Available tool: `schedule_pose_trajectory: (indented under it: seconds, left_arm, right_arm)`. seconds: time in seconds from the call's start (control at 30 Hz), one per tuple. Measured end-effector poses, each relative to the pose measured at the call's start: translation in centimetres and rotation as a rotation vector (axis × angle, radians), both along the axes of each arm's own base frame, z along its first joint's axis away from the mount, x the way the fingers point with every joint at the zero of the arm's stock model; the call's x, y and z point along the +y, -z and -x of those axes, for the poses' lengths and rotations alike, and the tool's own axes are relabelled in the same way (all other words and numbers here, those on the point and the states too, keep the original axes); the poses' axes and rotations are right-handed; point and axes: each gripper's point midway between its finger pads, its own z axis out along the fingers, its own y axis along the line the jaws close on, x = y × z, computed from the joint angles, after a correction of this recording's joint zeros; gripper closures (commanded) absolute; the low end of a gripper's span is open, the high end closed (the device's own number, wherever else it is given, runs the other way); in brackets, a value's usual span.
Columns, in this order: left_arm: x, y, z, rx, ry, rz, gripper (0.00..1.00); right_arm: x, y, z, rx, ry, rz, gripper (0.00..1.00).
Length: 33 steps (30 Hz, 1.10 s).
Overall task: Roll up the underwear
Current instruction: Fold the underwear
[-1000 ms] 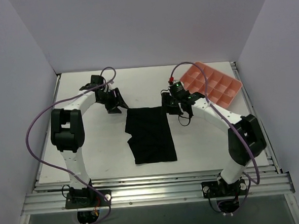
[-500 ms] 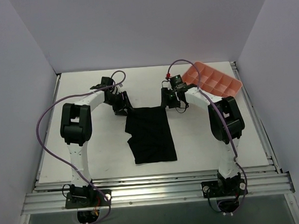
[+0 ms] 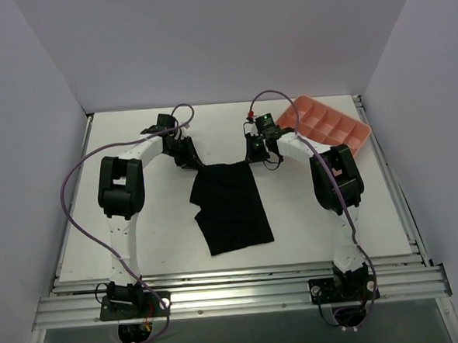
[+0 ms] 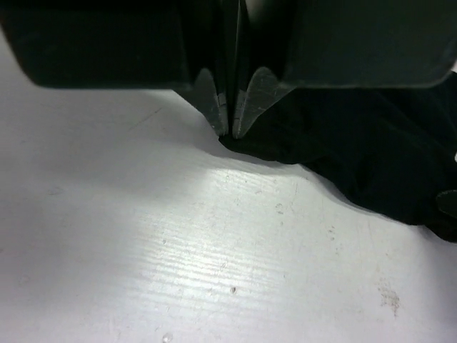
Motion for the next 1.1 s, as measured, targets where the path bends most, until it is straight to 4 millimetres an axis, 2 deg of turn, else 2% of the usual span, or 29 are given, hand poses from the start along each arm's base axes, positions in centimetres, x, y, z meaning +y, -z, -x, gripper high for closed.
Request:
schedule_pose_trajectory:
  seconds: [0.23, 0.4, 0.5, 0.67, 0.8, 0.93, 1.1]
  left_arm:
    - [0.5, -0.6, -1.1, -0.042, -0.004, -0.042, 0.85]
    - [0.3, -2.3, -2.4, -0.093, -0.005, -0.037, 0.85]
    - [0.1, -3.6, -3.4, -0.131, -0.004, -0.027, 0.9]
    - [0.1, -4.3, -3.6, -0.151, 0.001, -0.025, 0.98]
    - [0.2, -5.5, -3.1, -0.17, 0.01, -0.026, 0.98]
    - [0.3, -7.8, -1.2, -0.197, 0.022, -0.016, 0.98]
    - [-0.5, -11.0, 1.9, -0.248, 0.053, 0.004, 0.97]
  right_arm:
    - [-0.8, -1.8, -2.3, -0.057, 0.03, -0.026, 1.0]
    - [-1.4, -2.3, -3.1, -0.072, 0.04, -0.044, 1.0]
    - [-1.2, -3.7, -4.1, -0.105, 0.04, -0.061, 1.0]
    - [-0.7, -5.6, -5.4, -0.164, 0.032, -0.081, 1.0]
    - [-0.7, -5.5, -4.9, -0.161, 0.021, -0.082, 1.0]
    - [-1.4, -5.5, -2.5, -0.137, 0.013, -0.079, 1.0]
    - [-2.2, -7.9, 0.2, -0.165, 0.004, -0.089, 1.0]
